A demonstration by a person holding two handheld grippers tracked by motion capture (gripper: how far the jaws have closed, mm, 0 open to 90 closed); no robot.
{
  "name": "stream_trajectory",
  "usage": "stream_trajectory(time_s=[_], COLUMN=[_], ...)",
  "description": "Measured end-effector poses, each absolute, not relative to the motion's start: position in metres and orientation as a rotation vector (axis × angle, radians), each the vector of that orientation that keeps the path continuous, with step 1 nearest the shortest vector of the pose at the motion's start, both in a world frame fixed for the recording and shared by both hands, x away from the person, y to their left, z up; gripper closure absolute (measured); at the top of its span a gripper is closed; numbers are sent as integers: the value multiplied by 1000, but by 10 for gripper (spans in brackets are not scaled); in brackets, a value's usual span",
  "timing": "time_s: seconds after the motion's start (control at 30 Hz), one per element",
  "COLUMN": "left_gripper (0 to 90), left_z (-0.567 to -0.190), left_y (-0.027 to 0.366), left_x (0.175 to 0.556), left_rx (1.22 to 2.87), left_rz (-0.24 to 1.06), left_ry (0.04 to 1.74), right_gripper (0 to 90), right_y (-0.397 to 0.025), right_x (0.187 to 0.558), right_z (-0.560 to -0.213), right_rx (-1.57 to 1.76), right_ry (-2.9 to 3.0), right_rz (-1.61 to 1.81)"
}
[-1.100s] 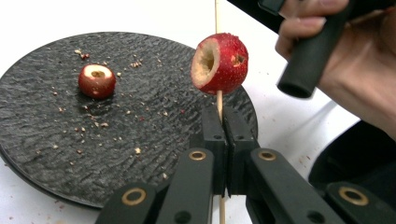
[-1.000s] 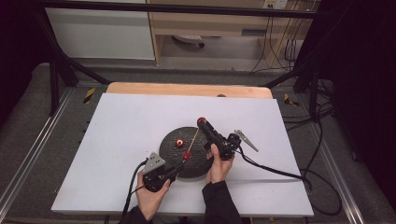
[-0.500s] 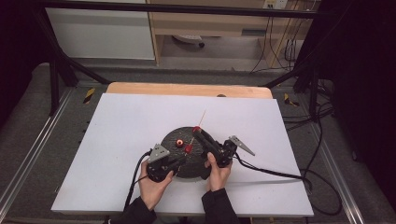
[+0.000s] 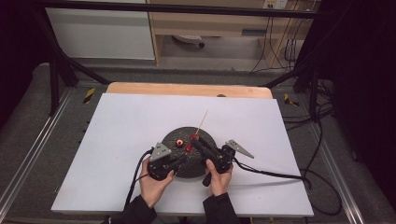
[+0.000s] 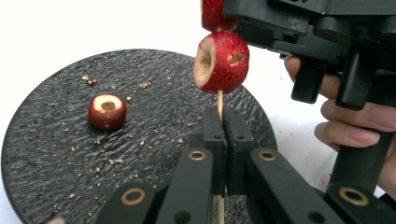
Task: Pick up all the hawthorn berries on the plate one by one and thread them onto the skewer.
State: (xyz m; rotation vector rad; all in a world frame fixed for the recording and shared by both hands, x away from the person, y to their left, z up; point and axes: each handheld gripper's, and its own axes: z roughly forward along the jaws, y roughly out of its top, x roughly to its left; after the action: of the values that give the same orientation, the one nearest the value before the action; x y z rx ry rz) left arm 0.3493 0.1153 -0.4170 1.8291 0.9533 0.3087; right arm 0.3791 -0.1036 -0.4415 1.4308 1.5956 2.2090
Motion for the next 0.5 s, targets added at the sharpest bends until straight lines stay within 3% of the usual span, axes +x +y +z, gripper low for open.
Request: stream_trajectory(time_s=[0.1, 0.27, 0.5], left_gripper=[885, 885, 884], left_z=[-417, -418, -417], left_y=[116, 123, 144], left_x=[349, 348, 346], left_rx=[1834, 1837, 1869], left_rz=[311, 312, 303], left_ry=[948, 948, 938], right_gripper=[602, 485, 249], right_y=[-104, -110, -123], right_x=[379, 377, 378], right_z=[-441, -433, -423], right_rx=[1422, 1395, 1325], right_ry=[1614, 1636, 1815], right_rz=[2199, 2160, 1964])
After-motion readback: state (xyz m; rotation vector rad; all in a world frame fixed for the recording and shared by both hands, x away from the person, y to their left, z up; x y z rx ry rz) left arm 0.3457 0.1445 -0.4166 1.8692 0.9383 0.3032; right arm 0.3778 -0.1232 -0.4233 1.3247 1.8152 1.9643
